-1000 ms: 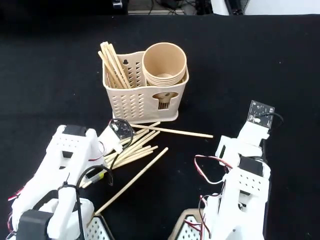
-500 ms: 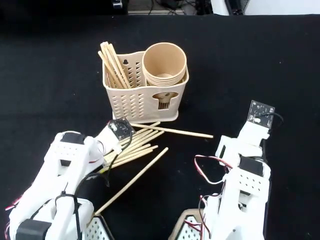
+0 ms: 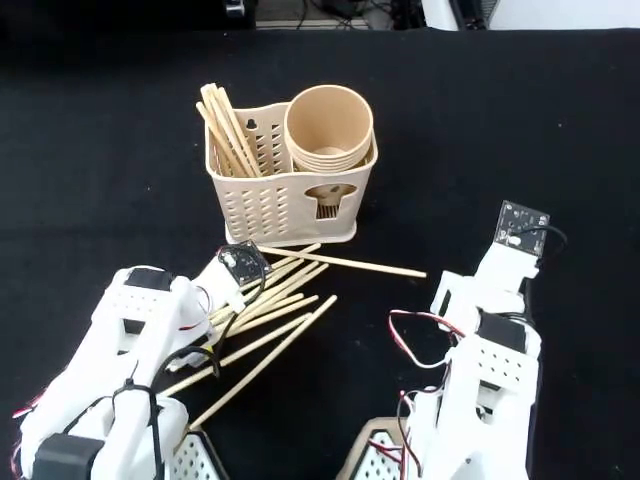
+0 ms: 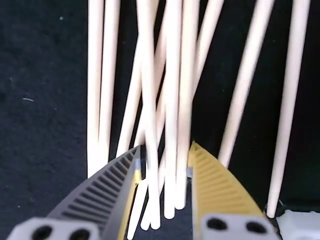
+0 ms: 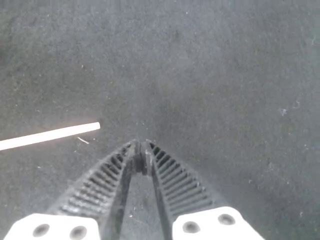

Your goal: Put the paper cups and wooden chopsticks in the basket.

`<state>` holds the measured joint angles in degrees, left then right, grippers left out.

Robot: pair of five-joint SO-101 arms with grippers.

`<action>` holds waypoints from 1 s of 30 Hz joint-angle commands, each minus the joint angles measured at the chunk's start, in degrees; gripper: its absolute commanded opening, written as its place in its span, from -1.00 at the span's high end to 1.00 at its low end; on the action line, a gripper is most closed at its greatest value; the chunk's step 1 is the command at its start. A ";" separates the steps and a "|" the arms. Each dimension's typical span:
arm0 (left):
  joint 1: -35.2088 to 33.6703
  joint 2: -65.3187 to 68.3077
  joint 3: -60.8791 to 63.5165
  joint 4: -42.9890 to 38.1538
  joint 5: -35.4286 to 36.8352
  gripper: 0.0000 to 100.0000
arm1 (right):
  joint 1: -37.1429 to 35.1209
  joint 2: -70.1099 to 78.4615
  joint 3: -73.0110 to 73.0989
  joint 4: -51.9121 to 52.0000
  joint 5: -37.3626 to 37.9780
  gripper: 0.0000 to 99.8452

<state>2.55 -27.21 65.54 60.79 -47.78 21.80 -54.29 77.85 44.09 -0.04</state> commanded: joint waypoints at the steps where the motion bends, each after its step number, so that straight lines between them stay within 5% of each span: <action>1: 0.40 0.44 -0.04 -0.26 -0.44 0.70 | 0.44 -0.92 -0.22 -0.88 0.00 0.97; 30: 0.48 -0.18 -0.31 4.22 -2.46 0.94 | 0.44 -0.92 -0.22 -0.97 0.00 0.97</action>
<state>2.64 -26.95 65.54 63.69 -51.30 21.80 -54.29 77.85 44.09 -0.04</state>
